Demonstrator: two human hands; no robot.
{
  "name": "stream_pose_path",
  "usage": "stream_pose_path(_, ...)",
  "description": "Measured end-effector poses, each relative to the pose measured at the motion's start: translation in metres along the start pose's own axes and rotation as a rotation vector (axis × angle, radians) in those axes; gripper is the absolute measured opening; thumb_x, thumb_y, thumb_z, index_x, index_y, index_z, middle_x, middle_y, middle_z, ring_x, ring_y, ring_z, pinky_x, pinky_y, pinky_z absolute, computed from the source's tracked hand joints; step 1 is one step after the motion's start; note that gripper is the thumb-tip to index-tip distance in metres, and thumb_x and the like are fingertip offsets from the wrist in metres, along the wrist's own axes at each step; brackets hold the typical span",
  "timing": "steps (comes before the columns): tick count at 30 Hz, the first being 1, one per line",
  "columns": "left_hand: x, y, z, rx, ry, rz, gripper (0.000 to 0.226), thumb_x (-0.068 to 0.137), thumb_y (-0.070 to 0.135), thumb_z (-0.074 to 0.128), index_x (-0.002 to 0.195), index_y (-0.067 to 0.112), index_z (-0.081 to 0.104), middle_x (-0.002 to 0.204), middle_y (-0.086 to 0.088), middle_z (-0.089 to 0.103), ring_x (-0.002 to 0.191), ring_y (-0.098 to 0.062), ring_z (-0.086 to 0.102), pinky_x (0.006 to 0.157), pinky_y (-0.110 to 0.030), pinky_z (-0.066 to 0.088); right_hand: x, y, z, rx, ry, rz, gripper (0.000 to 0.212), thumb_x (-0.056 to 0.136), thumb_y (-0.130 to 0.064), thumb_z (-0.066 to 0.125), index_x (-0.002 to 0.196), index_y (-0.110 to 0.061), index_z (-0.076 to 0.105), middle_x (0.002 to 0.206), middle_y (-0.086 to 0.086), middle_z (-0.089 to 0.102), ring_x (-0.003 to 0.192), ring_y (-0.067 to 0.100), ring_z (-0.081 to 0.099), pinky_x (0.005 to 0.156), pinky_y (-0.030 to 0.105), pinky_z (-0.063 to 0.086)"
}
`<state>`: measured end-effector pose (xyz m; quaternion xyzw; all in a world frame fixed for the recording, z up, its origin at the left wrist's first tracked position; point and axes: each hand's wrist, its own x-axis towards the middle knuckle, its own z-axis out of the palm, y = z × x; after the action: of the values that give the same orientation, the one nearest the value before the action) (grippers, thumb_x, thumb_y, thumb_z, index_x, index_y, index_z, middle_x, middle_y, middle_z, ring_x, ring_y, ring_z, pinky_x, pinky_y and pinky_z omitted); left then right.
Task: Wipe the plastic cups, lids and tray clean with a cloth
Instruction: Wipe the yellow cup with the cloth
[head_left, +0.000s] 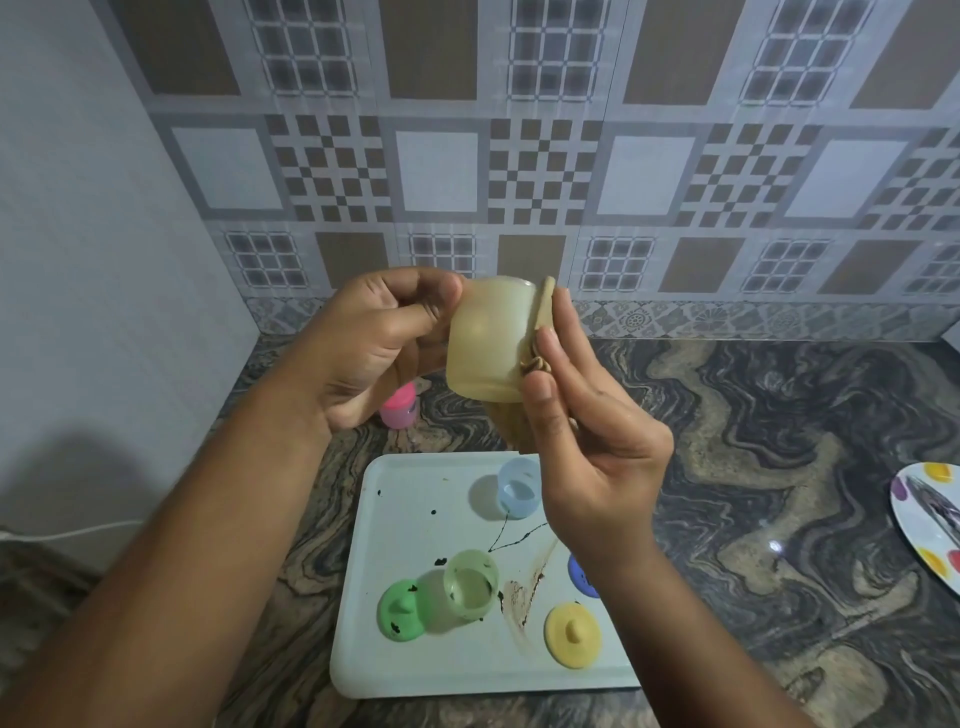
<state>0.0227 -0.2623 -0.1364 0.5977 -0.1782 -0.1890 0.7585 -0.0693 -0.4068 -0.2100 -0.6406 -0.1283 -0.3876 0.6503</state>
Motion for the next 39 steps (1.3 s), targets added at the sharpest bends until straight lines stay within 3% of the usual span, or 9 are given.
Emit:
stream_pose_path(7,-0.003,0.004,0.001,0.053,0.04,0.017,0.016,0.079,0.02,0.064,0.089,0.009,0.066,0.084,0.0,0.073,0.074,-0.014,0.07,0.062,-0.03,0.058,-0.004,0.005,0.001,-0.066,-0.02,-0.049,0.042,0.098,-0.017,0.066,0.129,0.01,0.056,0.147,0.031,0.048,0.137,0.028,0.055,0.107,0.038,0.052)
stream_pose_path(11,-0.005,0.003,0.007,0.2,0.102,0.115,0.016,0.072,0.025,0.072,0.084,0.015,0.074,0.094,-0.003,0.076,0.091,-0.015,0.072,0.074,-0.037,0.061,-0.006,0.013,0.0,-0.098,0.026,0.014,0.078,0.079,-0.032,0.088,0.144,-0.008,0.051,0.144,0.021,0.058,0.13,0.037,0.061,0.099,0.056,0.056)
stream_pose_path(14,-0.009,0.003,0.011,0.182,0.053,0.123,0.024,0.079,0.023,0.065,0.097,0.01,0.073,0.109,-0.002,0.075,0.103,-0.017,0.071,0.078,-0.034,0.06,-0.009,0.017,-0.001,-0.039,0.107,0.08,0.089,0.072,-0.013,0.092,0.149,-0.008,0.047,0.132,-0.001,0.07,0.113,0.027,0.071,0.088,0.061,0.059)
stream_pose_path(17,-0.008,0.0,0.008,0.148,0.04,0.094,0.027,0.081,0.019,0.063,0.103,0.005,0.07,0.104,-0.004,0.075,0.099,-0.017,0.072,0.076,-0.032,0.06,-0.008,0.017,0.001,0.005,0.149,0.123,0.099,0.068,-0.008,0.092,0.152,-0.013,0.041,0.132,-0.001,0.07,0.114,0.019,0.07,0.089,0.06,0.059)
stream_pose_path(24,-0.004,0.005,0.007,0.482,0.126,0.207,0.027,0.072,0.037,0.074,0.091,0.018,0.077,0.088,0.001,0.078,0.086,-0.013,0.073,0.08,-0.037,0.061,-0.001,0.026,-0.003,-0.322,0.06,-0.137,0.07,0.074,-0.014,0.091,0.13,0.008,0.058,0.139,0.027,0.057,0.131,0.004,0.058,0.101,0.025,0.053)
stream_pose_path(28,-0.006,0.006,0.003,0.365,0.041,0.15,0.032,0.08,0.024,0.067,0.107,0.008,0.073,0.101,-0.003,0.077,0.096,-0.017,0.073,0.08,-0.033,0.06,0.0,0.031,-0.007,-0.26,0.065,-0.101,0.073,0.072,-0.006,0.091,0.134,0.006,0.055,0.142,0.026,0.055,0.135,0.017,0.057,0.105,0.032,0.052)
stream_pose_path(33,-0.005,0.004,0.005,0.47,0.071,0.207,0.023,0.069,0.028,0.076,0.089,0.016,0.076,0.082,0.001,0.077,0.084,-0.013,0.074,0.074,-0.029,0.06,-0.003,0.024,-0.001,-0.355,0.038,-0.157,0.074,0.078,-0.03,0.087,0.134,0.006,0.053,0.139,0.028,0.056,0.133,0.024,0.059,0.104,0.03,0.054)
stream_pose_path(37,-0.006,0.007,0.005,0.384,0.054,0.211,0.031,0.075,0.028,0.072,0.099,0.008,0.075,0.099,0.0,0.077,0.098,-0.016,0.073,0.083,-0.034,0.06,-0.002,0.029,-0.004,-0.291,0.098,-0.144,0.077,0.074,-0.016,0.091,0.138,0.0,0.051,0.137,0.028,0.058,0.123,0.038,0.065,0.098,0.051,0.058)
stream_pose_path(39,-0.005,0.003,0.002,0.31,0.034,0.146,0.033,0.08,0.023,0.067,0.108,0.005,0.072,0.109,-0.003,0.075,0.106,-0.02,0.07,0.085,-0.039,0.059,0.0,0.032,-0.004,-0.22,0.127,-0.064,0.077,0.073,-0.013,0.091,0.14,-0.011,0.053,0.131,0.032,0.063,0.113,0.033,0.067,0.092,0.059,0.058)
